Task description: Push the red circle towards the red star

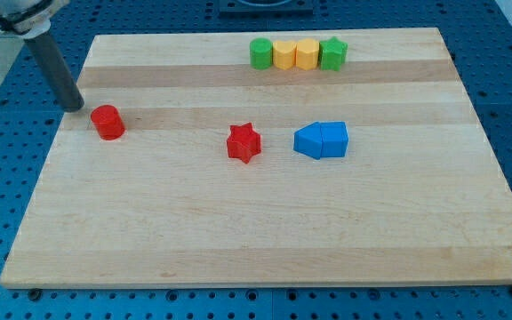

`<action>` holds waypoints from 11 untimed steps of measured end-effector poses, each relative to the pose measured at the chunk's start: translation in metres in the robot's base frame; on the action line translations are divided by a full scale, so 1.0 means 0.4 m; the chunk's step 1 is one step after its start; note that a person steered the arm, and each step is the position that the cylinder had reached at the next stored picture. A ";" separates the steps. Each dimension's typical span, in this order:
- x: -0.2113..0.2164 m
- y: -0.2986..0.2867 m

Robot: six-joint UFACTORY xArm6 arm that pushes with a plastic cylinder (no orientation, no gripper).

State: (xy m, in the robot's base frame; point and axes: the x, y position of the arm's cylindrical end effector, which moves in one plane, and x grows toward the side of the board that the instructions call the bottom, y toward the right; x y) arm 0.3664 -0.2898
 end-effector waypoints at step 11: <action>0.193 0.257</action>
